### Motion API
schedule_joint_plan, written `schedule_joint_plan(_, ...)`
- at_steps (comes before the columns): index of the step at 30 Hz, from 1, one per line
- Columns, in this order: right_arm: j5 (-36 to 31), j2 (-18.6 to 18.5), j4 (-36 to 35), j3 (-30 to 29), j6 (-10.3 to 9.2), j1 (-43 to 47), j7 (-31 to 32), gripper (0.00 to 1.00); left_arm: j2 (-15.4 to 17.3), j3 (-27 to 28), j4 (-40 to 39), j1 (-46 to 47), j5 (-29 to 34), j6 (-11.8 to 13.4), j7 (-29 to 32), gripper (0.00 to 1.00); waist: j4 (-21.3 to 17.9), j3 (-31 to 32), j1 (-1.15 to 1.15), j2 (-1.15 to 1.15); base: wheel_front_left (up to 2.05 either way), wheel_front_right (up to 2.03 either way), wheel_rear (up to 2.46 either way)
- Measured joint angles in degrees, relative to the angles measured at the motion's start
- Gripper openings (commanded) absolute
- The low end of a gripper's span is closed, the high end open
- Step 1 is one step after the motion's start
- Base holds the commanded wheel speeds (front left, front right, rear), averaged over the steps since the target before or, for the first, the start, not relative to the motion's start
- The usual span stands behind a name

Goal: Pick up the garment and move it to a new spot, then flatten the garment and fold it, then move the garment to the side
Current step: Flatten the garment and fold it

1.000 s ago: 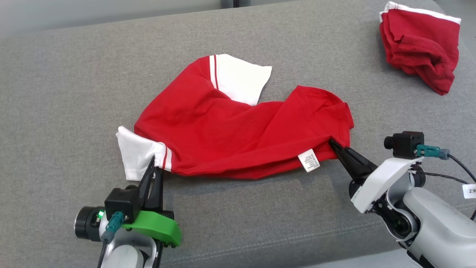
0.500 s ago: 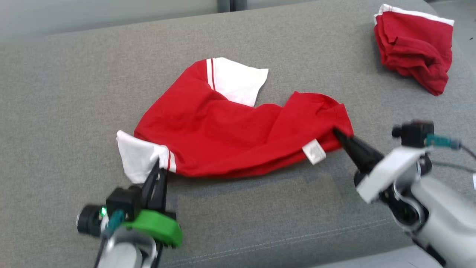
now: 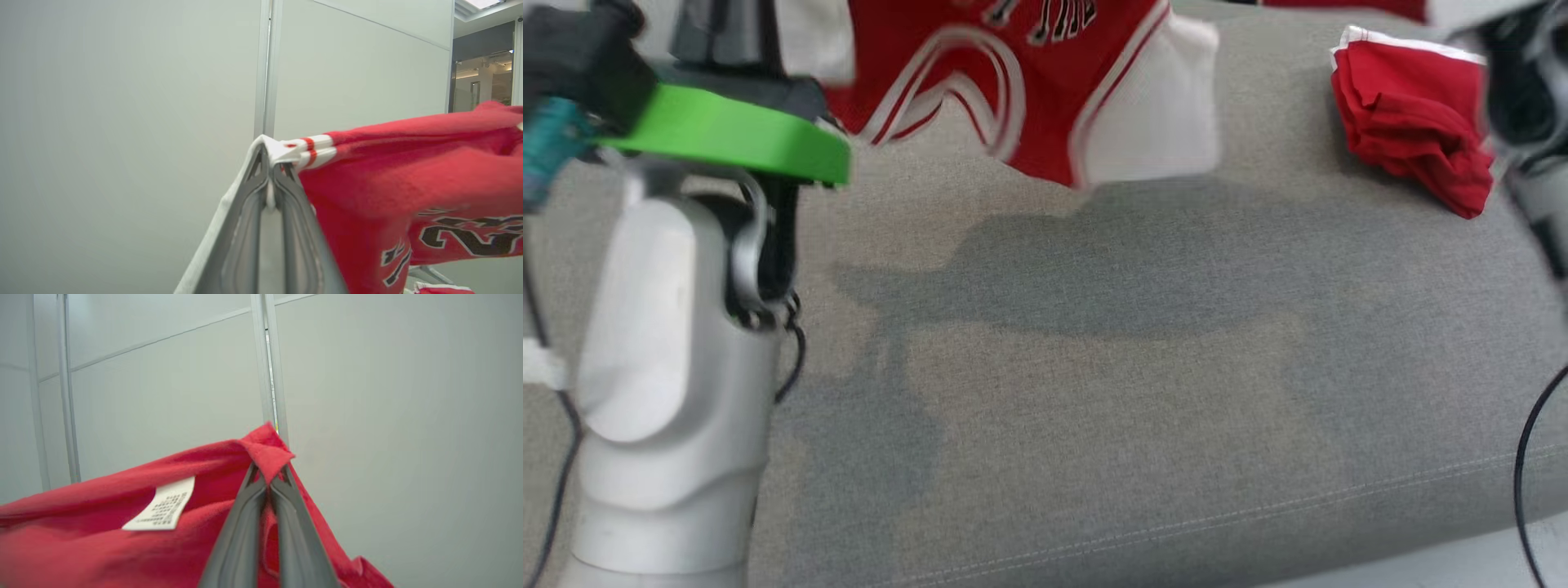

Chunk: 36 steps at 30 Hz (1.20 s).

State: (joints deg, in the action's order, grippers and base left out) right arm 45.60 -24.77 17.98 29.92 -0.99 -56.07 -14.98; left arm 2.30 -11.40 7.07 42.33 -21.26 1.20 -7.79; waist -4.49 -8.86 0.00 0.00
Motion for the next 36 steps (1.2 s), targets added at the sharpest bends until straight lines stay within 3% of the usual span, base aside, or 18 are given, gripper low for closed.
schedule_joint_plan(5, 3.13, 2.02, 5.35, 7.53, 2.66, 16.02, 1.68, 0.0, -0.14, -6.55, 5.14, -12.6, -0.29, -1.72, 2.0, 0.0, 0.2, -1.23, 0.0, 0.0, 0.0, 0.0, 0.0)
schedule_joint_plan(10, 6.78, 2.69, 10.31, 10.06, 3.02, 29.78, 2.9, 0.0, 0.04, -11.07, 10.93, -27.72, -1.14, -1.71, 3.24, 0.0, 0.31, -3.14, 0.0, 0.0, 0.0, 0.0, 0.0)
schedule_joint_plan(19, 7.9, 4.21, 11.54, 8.37, 4.63, 31.03, 1.36, 0.0, 0.2, -11.17, 11.76, -30.0, -1.0, -1.11, -2.01, 0.0, -0.29, -5.43, 0.0, 0.0, 0.0, 0.0, 0.0)
schedule_joint_plan(21, 7.81, 4.33, 11.68, 8.42, 5.04, 31.06, 1.34, 0.11, 0.2, -11.22, 12.02, -30.0, -0.04, -0.69, -3.1, 0.0, -0.33, -5.4, 0.0, 0.0, 0.0, 0.0, 0.0)
schedule_joint_plan(23, 7.73, 4.55, 11.77, 8.37, 5.21, 31.07, 1.33, 0.34, 0.2, -11.38, 12.24, -29.99, 0.88, -0.41, -3.67, 0.0, -0.36, -5.33, 0.0, 0.0, 0.0, 0.0, 0.0)
schedule_joint_plan(24, 7.73, 4.6, 11.77, 8.26, 5.32, 31.1, 1.32, 0.62, 0.2, -11.45, 12.38, -29.99, 0.91, -0.34, -3.7, 0.0, -0.38, -5.3, 0.0, 0.0, 0.0, 0.0, 0.0)
schedule_joint_plan(25, 7.73, 4.67, 11.76, 7.97, 5.48, 31.11, 1.32, 0.71, 0.2, -11.52, 12.5, -29.99, 0.96, -0.15, -3.86, 0.0, -0.39, -5.25, 0.0, 0.0, 0.0, 0.0, 0.0)
schedule_joint_plan(26, 7.73, 4.68, 11.74, 7.66, 5.55, 31.11, 1.31, 0.96, 0.2, -11.58, 12.54, -29.99, 0.96, -0.08, -4.1, 0.0, -0.4, -5.19, 0.0, 0.0, 0.0, 0.0, 0.0)
schedule_joint_plan(27, 7.73, 4.67, 11.73, 7.39, 5.61, 31.11, 1.31, 1.0, 0.2, -11.61, 12.56, -29.99, 0.99, 0.07, -4.35, 0.0, -0.42, -5.13, 0.0, 0.0, 0.0, 0.0, 0.0)
schedule_joint_plan(36, 7.27, 4.31, 11.6, 7.14, 6.55, 31.11, 0.87, 0.98, 0.19, -12.21, 13.01, -29.99, 1.01, 0.34, -4.94, 0.0, -0.57, -4.6, 0.0, 0.0, 0.0, 0.0, 0.0)
